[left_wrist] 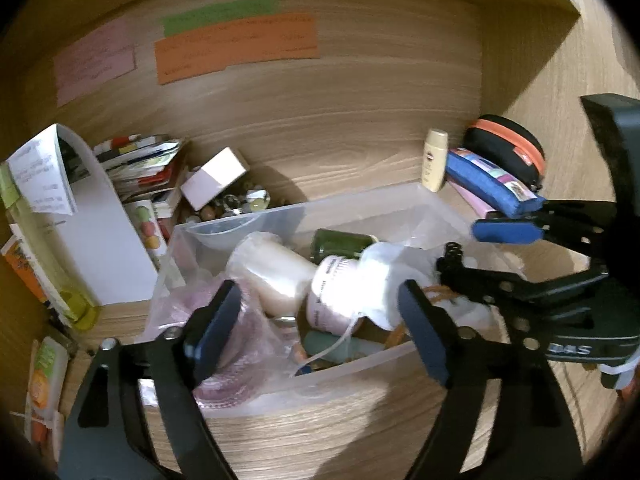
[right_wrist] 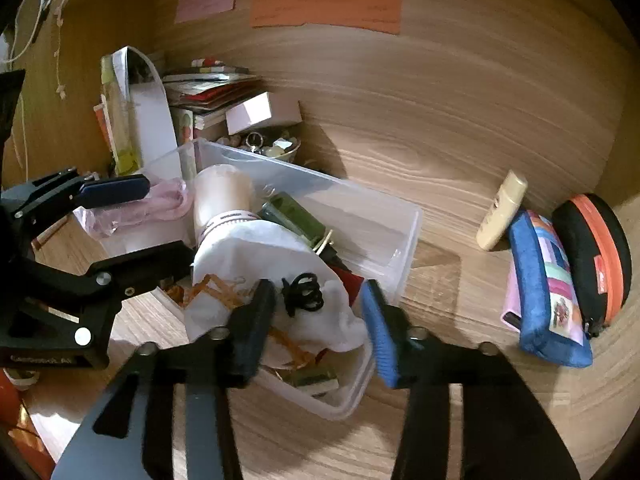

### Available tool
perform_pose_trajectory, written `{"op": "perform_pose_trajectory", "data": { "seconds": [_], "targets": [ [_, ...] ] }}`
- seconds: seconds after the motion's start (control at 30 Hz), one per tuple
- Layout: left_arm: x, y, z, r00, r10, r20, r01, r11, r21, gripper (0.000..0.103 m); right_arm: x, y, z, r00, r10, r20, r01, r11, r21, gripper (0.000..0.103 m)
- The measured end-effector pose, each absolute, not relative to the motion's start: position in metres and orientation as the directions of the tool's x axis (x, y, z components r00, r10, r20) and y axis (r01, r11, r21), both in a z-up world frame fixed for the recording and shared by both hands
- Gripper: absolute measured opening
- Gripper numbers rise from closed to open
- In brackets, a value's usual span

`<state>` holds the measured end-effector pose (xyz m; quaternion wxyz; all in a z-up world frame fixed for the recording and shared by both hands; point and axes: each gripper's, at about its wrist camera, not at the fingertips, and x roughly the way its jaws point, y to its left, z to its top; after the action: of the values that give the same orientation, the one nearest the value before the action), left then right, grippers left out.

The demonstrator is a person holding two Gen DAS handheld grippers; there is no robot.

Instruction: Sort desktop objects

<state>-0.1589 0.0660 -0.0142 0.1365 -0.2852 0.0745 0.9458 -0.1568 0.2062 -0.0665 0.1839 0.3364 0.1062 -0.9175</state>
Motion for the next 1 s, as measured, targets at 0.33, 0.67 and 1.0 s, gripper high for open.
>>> {"op": "perform_pose_trajectory", "data": {
  "seconds": [0.33, 0.67, 1.0],
  "targets": [
    [-0.150, 0.060, -0.007, -0.797, 0.224, -0.560, -0.291, -0.956, 0.031, 0.091, -0.138, 0.212, -0.054, -0.734, -0.244, -0.634, 0.385, -0.918, -0.094, 0.069],
    [-0.125, 0.049, 0.006, -0.819, 0.171, -0.548, -0.231, -0.972, 0.042, 0.100, -0.111, 0.213, -0.038, -0.773, -0.222, -0.595, 0.357, -0.927, -0.117, 0.083],
    [-0.096, 0.038, 0.013, -0.844, 0.108, -0.526, -0.163, -0.985, 0.059, 0.102, -0.082, 0.223, -0.022, -0.818, -0.184, -0.544, 0.278, -0.956, -0.096, 0.099]
  ]
}}
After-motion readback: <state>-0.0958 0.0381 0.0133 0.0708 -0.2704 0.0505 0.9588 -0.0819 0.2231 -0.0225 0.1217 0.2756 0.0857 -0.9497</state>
